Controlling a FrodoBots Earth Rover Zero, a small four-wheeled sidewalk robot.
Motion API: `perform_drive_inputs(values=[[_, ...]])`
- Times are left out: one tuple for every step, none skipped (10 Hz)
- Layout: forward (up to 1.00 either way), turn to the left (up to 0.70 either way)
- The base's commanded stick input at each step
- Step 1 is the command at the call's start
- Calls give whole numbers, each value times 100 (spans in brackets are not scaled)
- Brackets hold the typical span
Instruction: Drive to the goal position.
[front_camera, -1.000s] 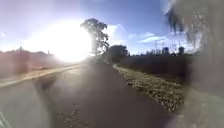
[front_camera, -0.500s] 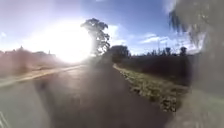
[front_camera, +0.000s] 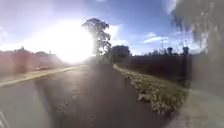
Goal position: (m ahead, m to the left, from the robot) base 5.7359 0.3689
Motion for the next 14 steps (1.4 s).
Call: perform_drive_inputs(values=[[100, 0], [100, 0], [100, 0], [100, 0], [100, 0], [100, 0], [100, 0], [100, 0], [100, 0], [100, 0], [100, 0], [100, 0], [100, 0], [100, 0]])
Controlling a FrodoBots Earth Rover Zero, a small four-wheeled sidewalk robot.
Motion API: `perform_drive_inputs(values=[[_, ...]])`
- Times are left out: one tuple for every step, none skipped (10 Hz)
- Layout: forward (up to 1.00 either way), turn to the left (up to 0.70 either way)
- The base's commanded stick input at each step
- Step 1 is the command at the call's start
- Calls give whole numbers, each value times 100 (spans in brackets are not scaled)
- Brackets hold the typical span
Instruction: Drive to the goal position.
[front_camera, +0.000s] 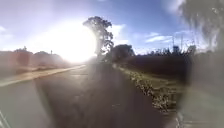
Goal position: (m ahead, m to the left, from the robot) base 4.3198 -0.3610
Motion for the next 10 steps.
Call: perform_drive_inputs(values=[[100, 0], [100, 0], [100, 0], [100, 0], [100, 0], [100, 0], [100, 0], [100, 0], [100, 0], [100, 0]])
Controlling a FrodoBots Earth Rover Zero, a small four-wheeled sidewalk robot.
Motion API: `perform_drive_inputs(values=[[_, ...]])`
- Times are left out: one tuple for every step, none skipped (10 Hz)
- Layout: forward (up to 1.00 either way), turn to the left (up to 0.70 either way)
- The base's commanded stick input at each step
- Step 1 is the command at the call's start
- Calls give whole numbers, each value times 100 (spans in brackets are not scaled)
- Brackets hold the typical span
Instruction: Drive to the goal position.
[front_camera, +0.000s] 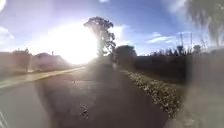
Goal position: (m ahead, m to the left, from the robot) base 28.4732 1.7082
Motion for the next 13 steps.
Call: perform_drive_inputs(values=[[100, 0], [100, 0], [100, 0], [100, 0], [100, 0], [100, 0], [100, 0], [100, 0], [100, 0], [100, 0], [100, 0], [100, 0], [100, 0]])
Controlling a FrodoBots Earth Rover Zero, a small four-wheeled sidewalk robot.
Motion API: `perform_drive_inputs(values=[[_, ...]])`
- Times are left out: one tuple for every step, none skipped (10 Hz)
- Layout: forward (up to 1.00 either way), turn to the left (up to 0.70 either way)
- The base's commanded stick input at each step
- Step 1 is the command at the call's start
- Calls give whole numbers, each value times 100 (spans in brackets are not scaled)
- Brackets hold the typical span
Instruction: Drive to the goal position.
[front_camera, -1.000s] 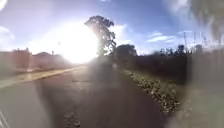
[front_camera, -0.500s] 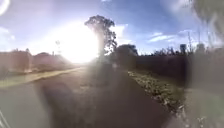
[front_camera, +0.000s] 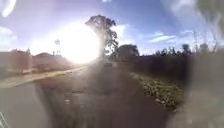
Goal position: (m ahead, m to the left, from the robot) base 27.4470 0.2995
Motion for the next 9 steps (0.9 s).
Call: perform_drive_inputs(values=[[100, 0], [100, 0], [100, 0], [100, 0], [100, 0], [100, 0], [100, 0], [100, 0], [100, 0]])
